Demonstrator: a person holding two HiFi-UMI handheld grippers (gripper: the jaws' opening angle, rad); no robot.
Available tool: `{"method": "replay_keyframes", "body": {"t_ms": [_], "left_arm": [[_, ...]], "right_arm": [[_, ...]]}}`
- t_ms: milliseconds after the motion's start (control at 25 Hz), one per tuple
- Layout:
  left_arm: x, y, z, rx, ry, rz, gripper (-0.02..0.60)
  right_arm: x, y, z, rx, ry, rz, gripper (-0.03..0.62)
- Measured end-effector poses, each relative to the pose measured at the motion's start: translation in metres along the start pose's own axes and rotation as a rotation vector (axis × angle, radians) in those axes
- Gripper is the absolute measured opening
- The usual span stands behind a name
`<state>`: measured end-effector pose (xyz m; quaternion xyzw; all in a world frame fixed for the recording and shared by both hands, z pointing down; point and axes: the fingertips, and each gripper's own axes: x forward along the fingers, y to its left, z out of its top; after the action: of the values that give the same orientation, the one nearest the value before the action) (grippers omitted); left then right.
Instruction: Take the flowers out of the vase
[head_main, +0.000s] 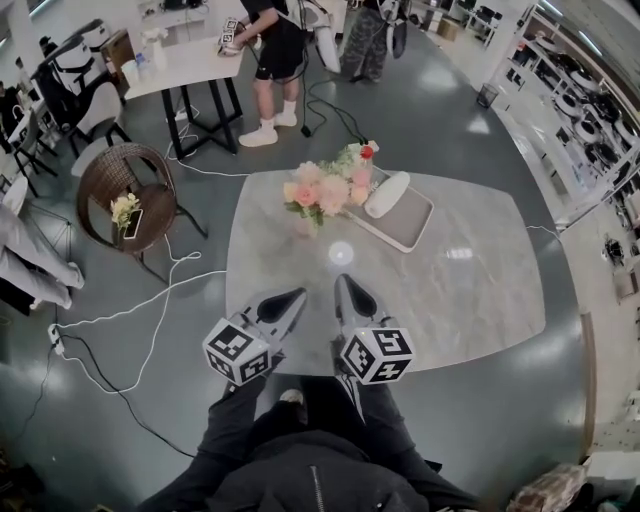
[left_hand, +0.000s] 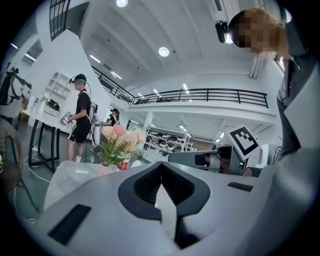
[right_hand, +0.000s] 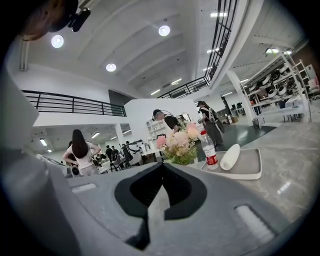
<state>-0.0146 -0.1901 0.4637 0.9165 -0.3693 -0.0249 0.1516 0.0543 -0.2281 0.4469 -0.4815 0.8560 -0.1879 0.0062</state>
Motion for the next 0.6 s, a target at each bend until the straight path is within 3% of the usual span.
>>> {"method": "replay_keyframes", "body": {"t_ms": [360, 440, 600], "left_arm": [[0.038, 0.056, 0.001, -0.029, 0.018, 0.076, 0.002], [0.043, 0.07, -0.005, -0.046, 0.023, 0.099, 0.002], [0.053, 0.094, -0.014, -0.075, 0.022, 0.144, 0.002]], "right_arm": [[0.065, -0.038, -0.002, -0.042, 0.065, 0.028, 0.002], [0.079, -0.042, -0.009, -0.06, 0.088, 0.052, 0.068], [0.105, -0.05, -0.019, -0.12, 0.116, 0.099, 0.133]]}}
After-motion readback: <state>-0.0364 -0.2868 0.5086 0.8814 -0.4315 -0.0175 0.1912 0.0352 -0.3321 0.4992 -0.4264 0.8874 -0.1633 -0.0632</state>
